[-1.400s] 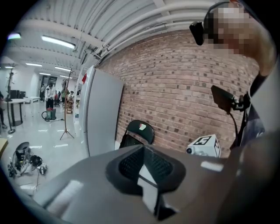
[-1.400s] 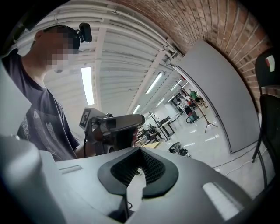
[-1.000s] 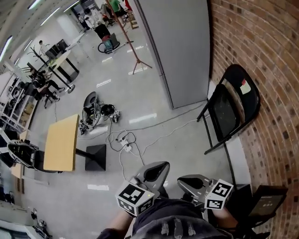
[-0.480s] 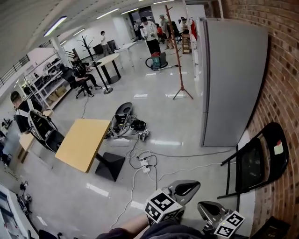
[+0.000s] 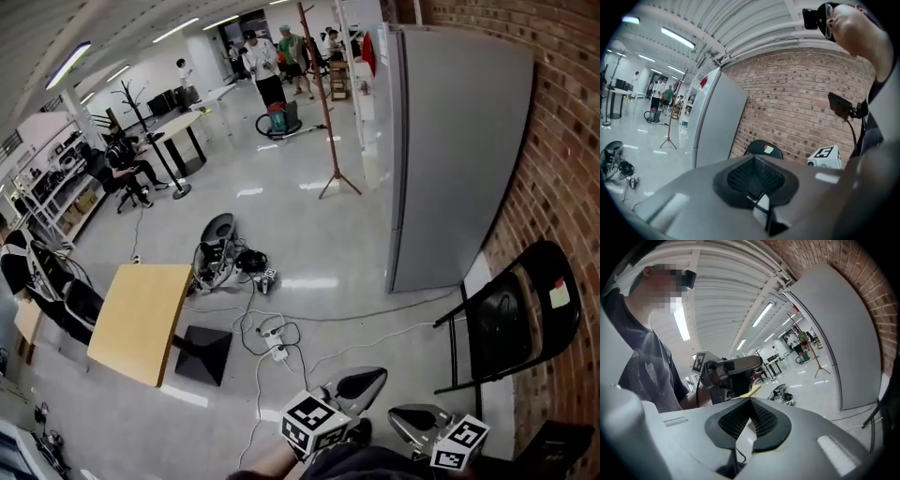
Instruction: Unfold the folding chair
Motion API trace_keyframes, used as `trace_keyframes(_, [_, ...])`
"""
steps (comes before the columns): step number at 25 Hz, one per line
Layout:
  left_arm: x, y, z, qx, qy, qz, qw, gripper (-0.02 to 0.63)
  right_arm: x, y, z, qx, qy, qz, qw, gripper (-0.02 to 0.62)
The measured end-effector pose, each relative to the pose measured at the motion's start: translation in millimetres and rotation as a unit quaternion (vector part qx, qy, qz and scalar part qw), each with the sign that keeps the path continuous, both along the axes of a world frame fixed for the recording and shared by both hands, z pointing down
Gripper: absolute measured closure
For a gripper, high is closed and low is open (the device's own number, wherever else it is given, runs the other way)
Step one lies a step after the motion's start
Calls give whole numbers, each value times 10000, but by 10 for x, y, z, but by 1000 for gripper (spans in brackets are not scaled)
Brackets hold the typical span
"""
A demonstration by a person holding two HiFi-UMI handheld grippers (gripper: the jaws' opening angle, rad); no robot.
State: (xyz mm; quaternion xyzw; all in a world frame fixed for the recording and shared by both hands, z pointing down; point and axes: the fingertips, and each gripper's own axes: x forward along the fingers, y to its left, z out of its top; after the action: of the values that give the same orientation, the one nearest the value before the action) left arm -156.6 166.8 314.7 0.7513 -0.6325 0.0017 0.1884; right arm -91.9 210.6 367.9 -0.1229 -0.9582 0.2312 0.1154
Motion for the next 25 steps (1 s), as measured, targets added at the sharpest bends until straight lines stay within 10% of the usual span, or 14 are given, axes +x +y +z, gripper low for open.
trace_keyframes(13, [-102,-633,35,181,483,1043,9932,604,-339,-379,-56,574,581,667,9944,595])
trace_keyframes(25, [234,-1007,19,-252,153,747,9968,604,-109,-830,-74,377,93,392,9985,595])
